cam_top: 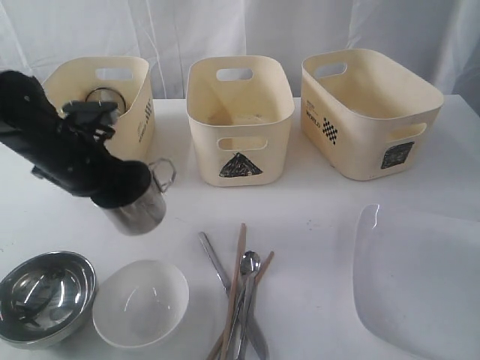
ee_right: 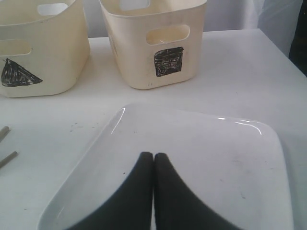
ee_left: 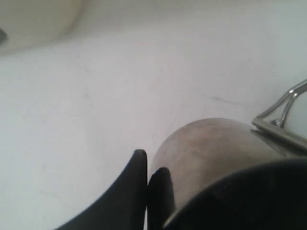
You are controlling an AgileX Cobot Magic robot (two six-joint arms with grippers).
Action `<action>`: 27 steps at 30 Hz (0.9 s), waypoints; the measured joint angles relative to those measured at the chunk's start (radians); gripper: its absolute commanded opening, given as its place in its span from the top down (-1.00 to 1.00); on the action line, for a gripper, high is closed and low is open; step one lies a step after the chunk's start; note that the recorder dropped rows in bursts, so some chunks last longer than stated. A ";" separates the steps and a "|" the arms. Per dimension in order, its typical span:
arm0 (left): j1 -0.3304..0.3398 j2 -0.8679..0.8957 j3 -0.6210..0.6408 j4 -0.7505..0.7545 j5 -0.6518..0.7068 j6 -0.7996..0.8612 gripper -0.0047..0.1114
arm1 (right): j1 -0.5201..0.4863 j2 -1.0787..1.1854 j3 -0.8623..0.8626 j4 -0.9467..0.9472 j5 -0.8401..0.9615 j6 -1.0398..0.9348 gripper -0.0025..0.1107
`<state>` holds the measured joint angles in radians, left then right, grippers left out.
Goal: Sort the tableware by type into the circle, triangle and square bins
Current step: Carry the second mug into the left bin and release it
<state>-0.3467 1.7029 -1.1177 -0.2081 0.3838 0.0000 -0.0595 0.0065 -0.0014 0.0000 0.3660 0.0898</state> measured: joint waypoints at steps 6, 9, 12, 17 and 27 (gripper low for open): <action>0.000 -0.208 -0.082 0.061 0.075 0.000 0.91 | 0.000 0.000 0.000 0.000 0.000 0.000 0.96; -0.001 -0.304 -0.110 0.134 0.048 0.000 0.91 | 0.000 0.000 0.000 0.000 0.000 0.000 0.96; -0.001 -0.361 -0.121 0.269 -0.079 0.000 0.91 | 0.000 0.000 0.000 0.000 0.000 0.000 0.96; -0.001 -0.344 -0.122 0.447 -0.326 0.006 0.91 | 0.000 0.000 0.000 0.000 0.000 0.000 0.96; 0.108 -0.060 -0.133 0.313 -0.833 0.323 0.92 | 0.000 0.000 0.000 0.000 0.000 0.000 0.96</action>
<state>-0.2391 1.6431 -1.2507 0.1048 -0.4493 0.3235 -0.0595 0.0065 -0.0014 0.0000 0.3660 0.0898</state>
